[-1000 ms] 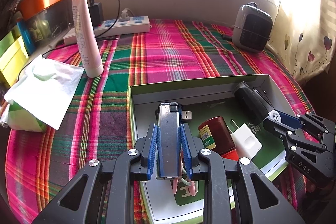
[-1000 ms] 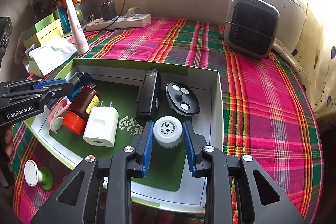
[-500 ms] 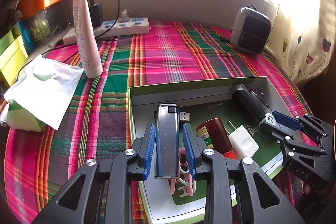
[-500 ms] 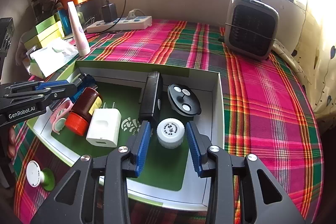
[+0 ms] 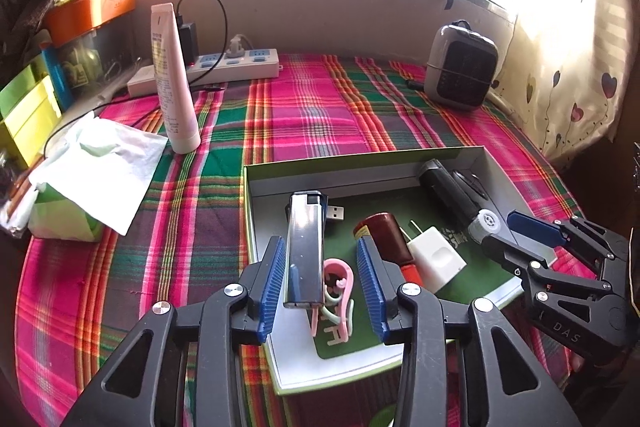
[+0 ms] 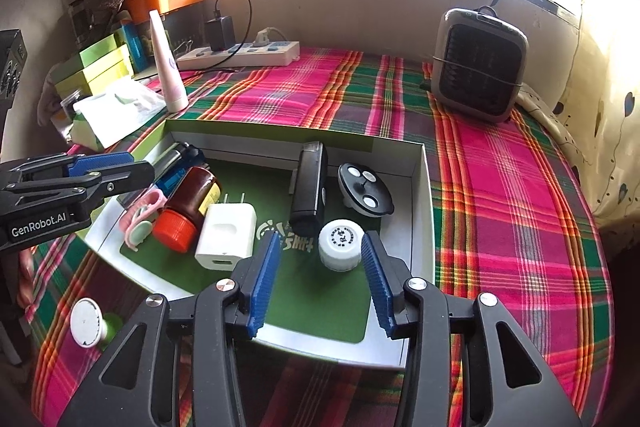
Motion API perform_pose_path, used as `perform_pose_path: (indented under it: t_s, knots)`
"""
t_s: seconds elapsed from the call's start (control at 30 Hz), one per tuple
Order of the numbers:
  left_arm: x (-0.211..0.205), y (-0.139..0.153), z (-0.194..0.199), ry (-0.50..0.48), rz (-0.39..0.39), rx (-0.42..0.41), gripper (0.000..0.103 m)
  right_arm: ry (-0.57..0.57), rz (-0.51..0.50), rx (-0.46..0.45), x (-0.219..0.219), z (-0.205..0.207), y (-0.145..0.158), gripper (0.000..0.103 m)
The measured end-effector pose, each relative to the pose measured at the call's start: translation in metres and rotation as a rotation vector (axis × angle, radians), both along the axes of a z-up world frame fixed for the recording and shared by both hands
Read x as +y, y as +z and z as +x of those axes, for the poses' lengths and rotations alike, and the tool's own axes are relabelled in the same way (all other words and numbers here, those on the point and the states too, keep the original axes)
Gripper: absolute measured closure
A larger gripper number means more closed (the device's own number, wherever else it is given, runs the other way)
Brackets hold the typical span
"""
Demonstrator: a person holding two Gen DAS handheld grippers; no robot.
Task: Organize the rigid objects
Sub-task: 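Withdraw both open grippers toward the spool and pink clip on the bedspread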
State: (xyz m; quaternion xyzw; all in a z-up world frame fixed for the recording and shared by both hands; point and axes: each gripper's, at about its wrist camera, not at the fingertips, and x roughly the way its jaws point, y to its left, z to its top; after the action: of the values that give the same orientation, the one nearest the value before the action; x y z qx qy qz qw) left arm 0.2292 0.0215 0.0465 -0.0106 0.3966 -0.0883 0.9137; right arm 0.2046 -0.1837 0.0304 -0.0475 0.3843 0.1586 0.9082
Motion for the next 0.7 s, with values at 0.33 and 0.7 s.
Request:
perform_pose_path:
  t_s: [0.33,0.7]
  knots:
    - [-0.002,0.018,-0.035,-0.016,-0.002,-0.051,0.064,0.001,0.023,-0.040,0.001,-0.026,0.013,0.059]
    - [-0.008,0.019,-0.072,-0.060,-0.032,-0.067,0.060,0.028,0.041,-0.059,0.003,-0.056,0.019,0.059]
